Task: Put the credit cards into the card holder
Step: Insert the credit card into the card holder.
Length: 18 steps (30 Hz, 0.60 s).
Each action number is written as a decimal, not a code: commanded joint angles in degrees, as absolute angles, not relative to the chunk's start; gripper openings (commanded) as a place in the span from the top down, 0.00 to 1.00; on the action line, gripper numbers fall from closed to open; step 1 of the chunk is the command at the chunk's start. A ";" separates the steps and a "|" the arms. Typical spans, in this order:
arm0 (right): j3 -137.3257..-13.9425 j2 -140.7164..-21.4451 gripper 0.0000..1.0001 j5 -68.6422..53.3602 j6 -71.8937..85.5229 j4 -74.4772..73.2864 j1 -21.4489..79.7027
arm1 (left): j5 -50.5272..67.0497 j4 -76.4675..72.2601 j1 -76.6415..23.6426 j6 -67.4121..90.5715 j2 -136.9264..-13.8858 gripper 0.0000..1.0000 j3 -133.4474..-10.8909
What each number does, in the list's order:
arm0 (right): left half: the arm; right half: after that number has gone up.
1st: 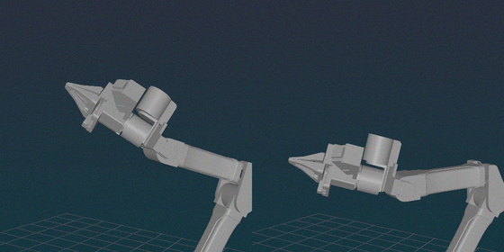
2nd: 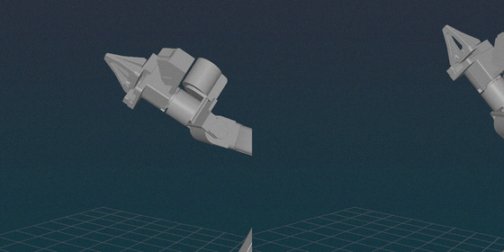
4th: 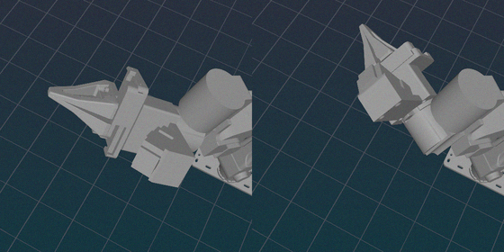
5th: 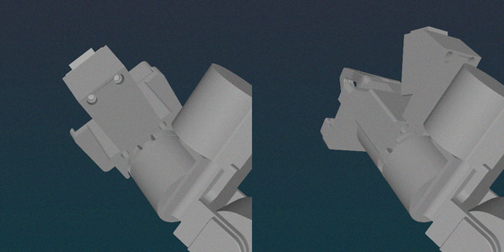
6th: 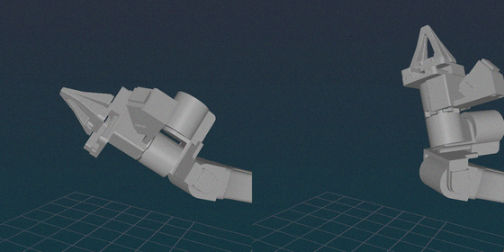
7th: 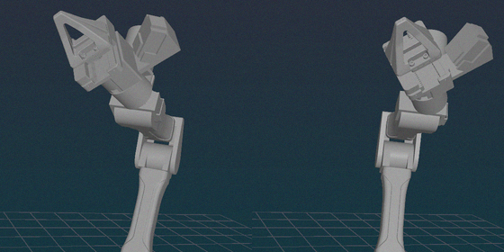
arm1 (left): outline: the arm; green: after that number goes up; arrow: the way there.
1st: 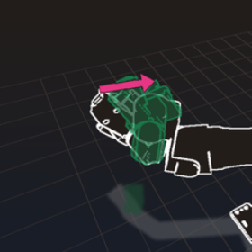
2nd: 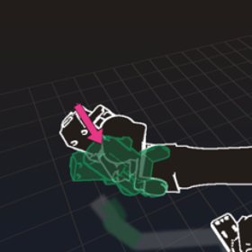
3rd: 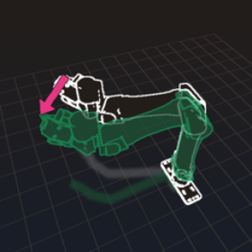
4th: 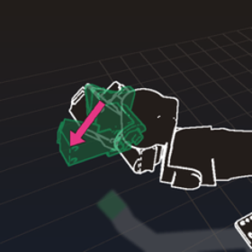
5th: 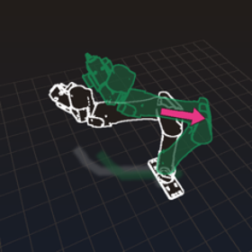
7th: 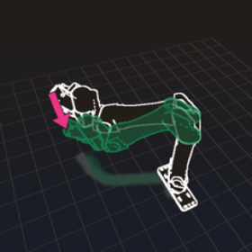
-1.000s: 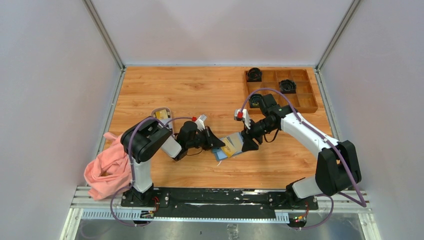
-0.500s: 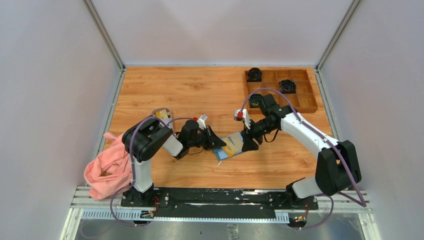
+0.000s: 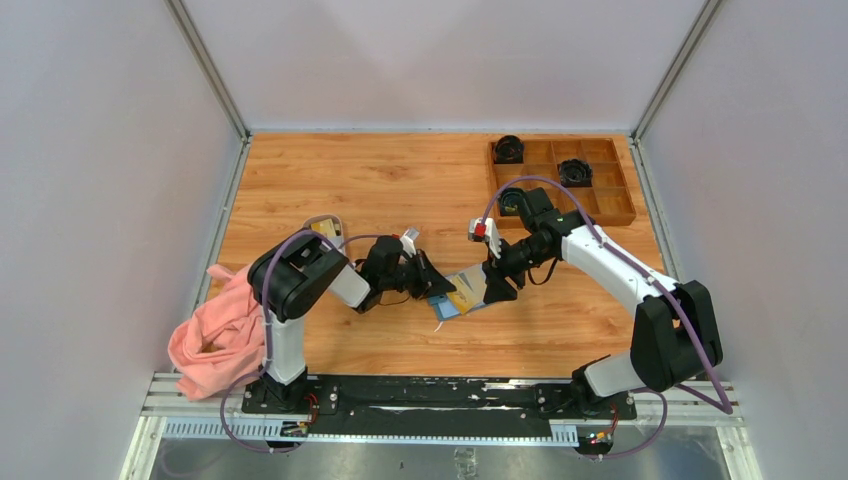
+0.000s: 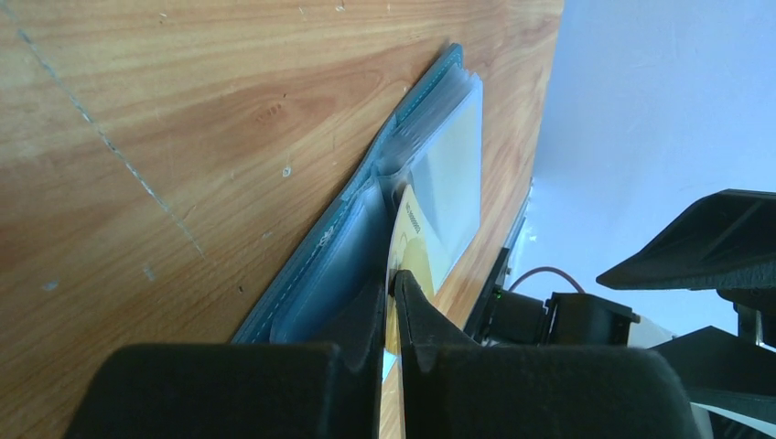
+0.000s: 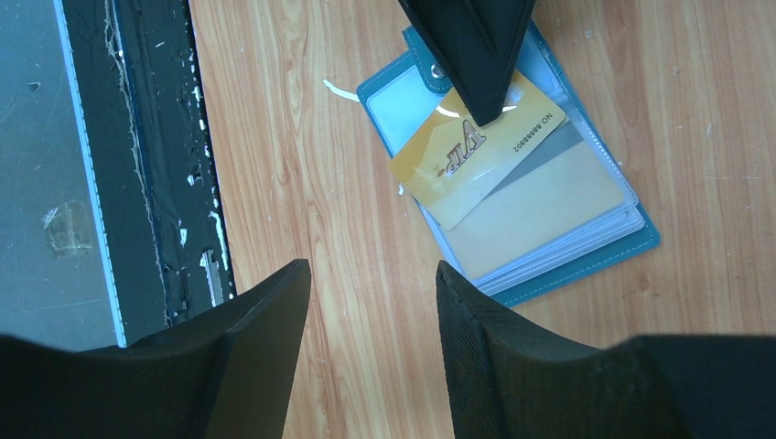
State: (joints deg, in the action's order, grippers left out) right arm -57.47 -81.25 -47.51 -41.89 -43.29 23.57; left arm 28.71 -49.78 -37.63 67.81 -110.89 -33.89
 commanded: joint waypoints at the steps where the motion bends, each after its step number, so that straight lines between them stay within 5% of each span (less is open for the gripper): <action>1: -57.31 -81.06 0.43 -48.16 -41.92 -43.95 23.00 | 28.49 -42.63 -37.40 66.93 -114.16 0.95 -33.94; 18: -56.63 -87.71 0.44 -28.71 -19.58 -28.15 22.88 | 31.92 -40.87 -36.45 68.20 -116.04 0.94 -35.89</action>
State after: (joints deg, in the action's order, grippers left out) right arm -55.96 -84.93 -36.62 -29.58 -33.52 23.57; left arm 32.86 -49.21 -36.38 70.04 -113.36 -35.99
